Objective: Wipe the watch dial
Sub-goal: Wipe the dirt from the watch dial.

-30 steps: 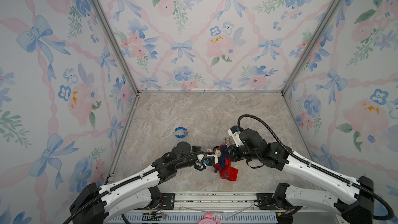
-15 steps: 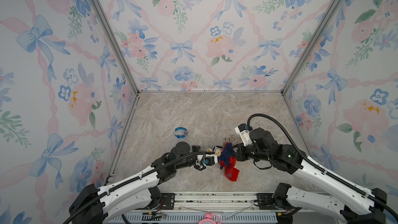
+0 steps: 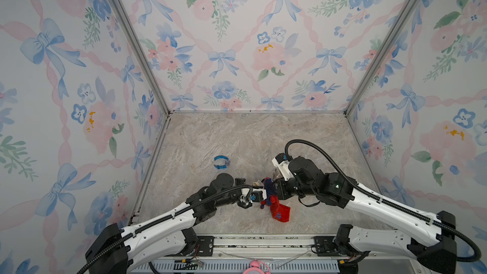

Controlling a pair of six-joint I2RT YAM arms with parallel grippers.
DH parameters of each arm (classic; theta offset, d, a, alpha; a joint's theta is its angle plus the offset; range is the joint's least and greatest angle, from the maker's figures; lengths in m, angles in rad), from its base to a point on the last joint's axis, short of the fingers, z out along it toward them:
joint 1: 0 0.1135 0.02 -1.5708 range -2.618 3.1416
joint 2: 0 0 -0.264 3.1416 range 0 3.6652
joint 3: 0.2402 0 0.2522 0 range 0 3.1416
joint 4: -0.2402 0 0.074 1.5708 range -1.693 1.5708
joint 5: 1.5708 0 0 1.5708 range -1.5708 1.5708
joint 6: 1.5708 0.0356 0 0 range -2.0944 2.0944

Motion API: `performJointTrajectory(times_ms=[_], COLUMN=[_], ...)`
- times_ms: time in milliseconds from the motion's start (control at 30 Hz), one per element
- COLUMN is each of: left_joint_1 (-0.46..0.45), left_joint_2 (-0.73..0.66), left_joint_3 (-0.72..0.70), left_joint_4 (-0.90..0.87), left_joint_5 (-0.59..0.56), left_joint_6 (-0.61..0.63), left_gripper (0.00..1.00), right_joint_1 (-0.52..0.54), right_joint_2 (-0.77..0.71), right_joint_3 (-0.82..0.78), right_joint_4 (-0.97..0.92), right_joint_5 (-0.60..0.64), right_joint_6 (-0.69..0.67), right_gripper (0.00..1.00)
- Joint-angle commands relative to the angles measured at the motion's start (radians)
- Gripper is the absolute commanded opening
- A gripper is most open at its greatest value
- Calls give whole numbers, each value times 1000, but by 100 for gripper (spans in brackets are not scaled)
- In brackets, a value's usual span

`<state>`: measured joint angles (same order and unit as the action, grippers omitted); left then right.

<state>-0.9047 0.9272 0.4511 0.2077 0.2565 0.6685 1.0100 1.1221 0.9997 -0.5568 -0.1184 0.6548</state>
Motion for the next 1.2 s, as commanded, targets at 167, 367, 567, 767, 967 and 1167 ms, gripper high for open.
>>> performJointTrajectory(times_ms=[167,367,567,767,967,1167], left_joint_1=[-7,2,21,35,45,53], left_joint_2=[0,-10,2,7,-28,-22], left_joint_3=[20,9,13,14,-17,-9], left_joint_4=[38,59,61,76,117,107], left_joint_5=[19,19,36,52,81,83], left_joint_6=[-27,-35,-49,-64,-59,-57], left_gripper=[0,0,0,0,0,0], right_joint_1=[-30,-118,-186,-186,-131,-92], right_joint_2=[5,-51,-128,-144,-149,-134], right_joint_3=[-32,-112,-135,-62,-25,5], right_joint_4=[42,28,-9,-45,-18,-8], right_joint_5=[-4,-32,-57,-67,-81,-63], right_joint_6=[-24,-23,-23,-59,-62,-64], right_gripper=[0,0,0,0,0,0])
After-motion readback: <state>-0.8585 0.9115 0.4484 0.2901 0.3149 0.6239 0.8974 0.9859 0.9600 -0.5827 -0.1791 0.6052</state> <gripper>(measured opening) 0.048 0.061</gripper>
